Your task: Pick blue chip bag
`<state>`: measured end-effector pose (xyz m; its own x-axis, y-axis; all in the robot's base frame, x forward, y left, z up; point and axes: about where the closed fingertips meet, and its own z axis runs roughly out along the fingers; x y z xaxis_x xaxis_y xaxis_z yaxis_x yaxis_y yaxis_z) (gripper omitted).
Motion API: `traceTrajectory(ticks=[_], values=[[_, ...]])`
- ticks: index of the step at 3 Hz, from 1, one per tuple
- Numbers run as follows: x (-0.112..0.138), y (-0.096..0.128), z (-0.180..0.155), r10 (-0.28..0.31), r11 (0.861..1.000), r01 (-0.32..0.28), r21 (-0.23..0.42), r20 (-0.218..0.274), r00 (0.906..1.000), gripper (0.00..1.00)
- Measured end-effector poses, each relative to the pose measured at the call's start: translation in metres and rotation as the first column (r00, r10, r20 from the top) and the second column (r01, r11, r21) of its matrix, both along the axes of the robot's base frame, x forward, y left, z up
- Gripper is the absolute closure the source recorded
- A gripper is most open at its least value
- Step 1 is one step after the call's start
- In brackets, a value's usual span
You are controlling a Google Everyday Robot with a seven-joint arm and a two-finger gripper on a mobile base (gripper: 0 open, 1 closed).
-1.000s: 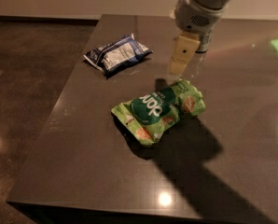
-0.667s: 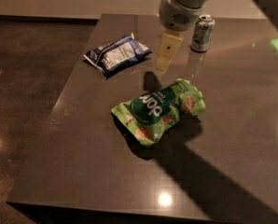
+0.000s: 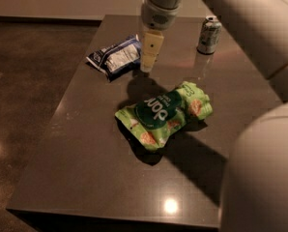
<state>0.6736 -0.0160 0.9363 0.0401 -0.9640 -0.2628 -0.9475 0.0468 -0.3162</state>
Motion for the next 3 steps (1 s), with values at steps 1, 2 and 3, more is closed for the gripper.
traceTrajectory(ticks=[1, 2, 3], values=[[0.026, 0.026, -0.019, 0.033, 0.998, -0.034, -0.044, -0.025, 0.9991, 0.0], [0.038, 0.05, -0.04, 0.075, 0.992, -0.079, -0.101, -0.047, 0.9961, 0.0], [0.041, 0.062, -0.051, 0.098, 0.987, -0.104, -0.126, -0.058, 0.9935, 0.0]])
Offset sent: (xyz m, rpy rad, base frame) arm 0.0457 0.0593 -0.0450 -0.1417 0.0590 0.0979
